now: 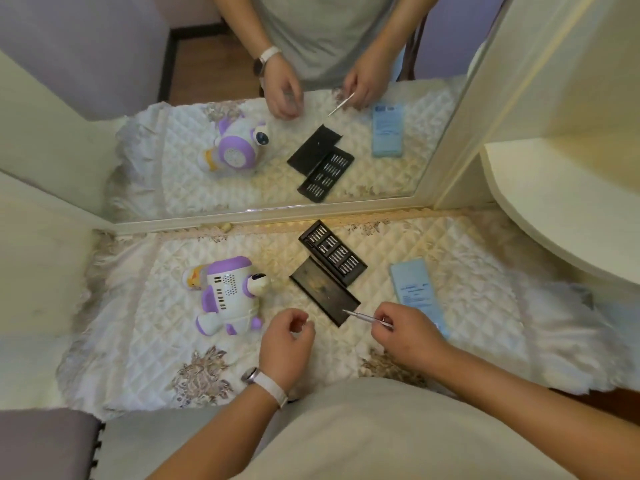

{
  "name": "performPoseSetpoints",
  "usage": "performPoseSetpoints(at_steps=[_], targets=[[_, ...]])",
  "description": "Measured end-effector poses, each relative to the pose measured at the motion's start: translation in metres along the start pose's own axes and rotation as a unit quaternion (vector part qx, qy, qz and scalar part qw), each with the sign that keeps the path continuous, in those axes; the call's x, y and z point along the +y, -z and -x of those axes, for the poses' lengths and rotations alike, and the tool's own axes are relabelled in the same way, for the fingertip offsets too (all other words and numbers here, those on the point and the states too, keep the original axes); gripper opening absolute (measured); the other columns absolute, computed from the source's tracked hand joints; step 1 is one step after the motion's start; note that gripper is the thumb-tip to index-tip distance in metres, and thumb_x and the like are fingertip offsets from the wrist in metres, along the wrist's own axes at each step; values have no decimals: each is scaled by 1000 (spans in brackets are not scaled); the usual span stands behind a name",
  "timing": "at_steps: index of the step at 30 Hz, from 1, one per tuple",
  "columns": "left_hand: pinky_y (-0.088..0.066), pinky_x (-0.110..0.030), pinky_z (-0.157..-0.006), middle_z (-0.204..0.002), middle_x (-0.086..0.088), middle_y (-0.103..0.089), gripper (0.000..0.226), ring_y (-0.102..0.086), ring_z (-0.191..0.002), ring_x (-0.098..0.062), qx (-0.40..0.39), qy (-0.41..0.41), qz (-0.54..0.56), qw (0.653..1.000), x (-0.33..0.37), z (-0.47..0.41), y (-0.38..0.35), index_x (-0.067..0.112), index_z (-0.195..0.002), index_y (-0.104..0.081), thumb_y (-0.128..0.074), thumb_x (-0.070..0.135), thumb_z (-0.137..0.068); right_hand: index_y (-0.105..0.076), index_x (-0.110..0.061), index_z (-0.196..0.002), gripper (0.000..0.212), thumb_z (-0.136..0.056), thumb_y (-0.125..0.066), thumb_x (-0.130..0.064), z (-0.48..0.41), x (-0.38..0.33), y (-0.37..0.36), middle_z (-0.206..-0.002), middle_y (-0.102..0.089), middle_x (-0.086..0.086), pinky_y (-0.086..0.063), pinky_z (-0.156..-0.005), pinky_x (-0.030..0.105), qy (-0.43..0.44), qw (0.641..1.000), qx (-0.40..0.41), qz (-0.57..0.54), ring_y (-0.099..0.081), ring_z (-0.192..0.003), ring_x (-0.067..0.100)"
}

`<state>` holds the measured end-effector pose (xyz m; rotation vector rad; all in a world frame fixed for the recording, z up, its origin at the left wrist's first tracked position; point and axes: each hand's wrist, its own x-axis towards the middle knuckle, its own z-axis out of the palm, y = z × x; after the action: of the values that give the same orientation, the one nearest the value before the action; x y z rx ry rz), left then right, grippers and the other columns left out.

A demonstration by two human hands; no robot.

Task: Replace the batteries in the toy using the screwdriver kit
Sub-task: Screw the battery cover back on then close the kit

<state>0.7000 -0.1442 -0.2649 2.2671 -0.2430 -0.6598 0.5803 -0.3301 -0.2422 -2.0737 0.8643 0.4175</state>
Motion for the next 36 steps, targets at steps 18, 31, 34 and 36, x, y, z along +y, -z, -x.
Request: performPoseSetpoints(at_steps=[18,31,34,36], targets=[[-45,-30,-71,-106,-7,-62,10,-58,-83,-22,20,57,-230,971,31,-51,-62,14,-92,-67,-62,21,-95,-61,-22,-80,9,-88,-58,-25,-11,63,63,-69,-64,-7,-47,-60,28,22,995,-48,-89,-54,-58,2],[-50,-32,-66,-82,5,-66,15,-63,-72,-18,14,103,-228,968,55,-51,-52,25,-68,-63,-63,28,-83,-59,-25,-75,12,-87,-58,-26,-20,56,71,-67,-64,5,-49,-60,40,64,992,-63,-89,-51,-56,12],[-49,-28,-56,-70,-2,-66,9,-59,-64,-18,65,123,2,990,74,-39,-47,6,-76,-67,-66,11,-84,-60,-25,-76,12,-88,-58,-24,-14,53,74,-61,-58,-3,-44,-56,33,67,989,-49,-122,-48,-53,9],[-47,-27,-55,-65,-4,-64,12,-57,-61,-17,88,127,119,981,88,-29,-45,4,-71,-64,-68,4,-83,-60,-25,-75,13,-88,-59,-23,-10,48,75,-58,-55,-8,-41,-54,28,71,987,-39,-141,-46,-52,6]])
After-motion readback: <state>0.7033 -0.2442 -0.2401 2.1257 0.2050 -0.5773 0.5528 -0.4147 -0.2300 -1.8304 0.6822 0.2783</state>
